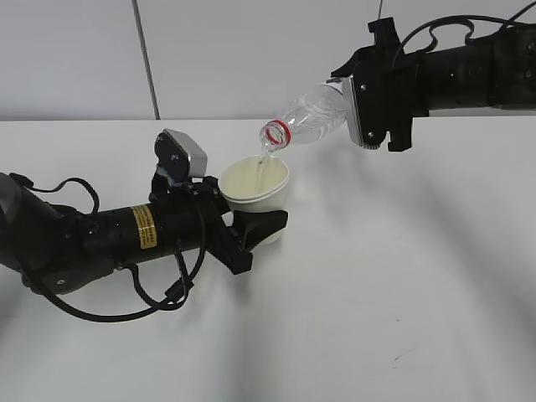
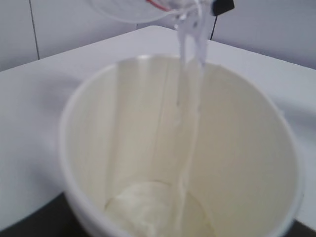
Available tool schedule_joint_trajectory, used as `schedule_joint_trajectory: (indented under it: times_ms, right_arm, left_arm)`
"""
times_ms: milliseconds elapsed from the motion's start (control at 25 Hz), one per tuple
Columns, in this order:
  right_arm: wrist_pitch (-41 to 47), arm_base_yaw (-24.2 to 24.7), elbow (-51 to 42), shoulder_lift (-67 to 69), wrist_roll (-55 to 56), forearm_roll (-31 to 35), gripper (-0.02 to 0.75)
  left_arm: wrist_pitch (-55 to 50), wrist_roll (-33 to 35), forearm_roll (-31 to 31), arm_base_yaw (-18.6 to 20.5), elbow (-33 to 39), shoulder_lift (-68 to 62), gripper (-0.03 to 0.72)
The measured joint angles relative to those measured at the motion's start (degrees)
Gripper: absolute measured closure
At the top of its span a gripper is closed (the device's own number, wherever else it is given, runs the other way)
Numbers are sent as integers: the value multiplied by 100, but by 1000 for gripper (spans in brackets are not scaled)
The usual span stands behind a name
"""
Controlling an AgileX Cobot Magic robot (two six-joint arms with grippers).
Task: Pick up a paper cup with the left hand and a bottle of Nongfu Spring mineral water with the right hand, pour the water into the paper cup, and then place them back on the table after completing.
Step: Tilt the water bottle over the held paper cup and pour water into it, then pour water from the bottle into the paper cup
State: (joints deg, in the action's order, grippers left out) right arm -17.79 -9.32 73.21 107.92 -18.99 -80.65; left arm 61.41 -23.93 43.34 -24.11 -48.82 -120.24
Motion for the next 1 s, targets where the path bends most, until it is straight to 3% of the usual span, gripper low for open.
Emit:
schedule_joint_trajectory:
  times_ms: [1000]
  right_arm:
    - [0, 0, 0, 0, -42, 0, 300]
  left_arm:
    - [-17, 0, 12, 0, 0, 0, 278]
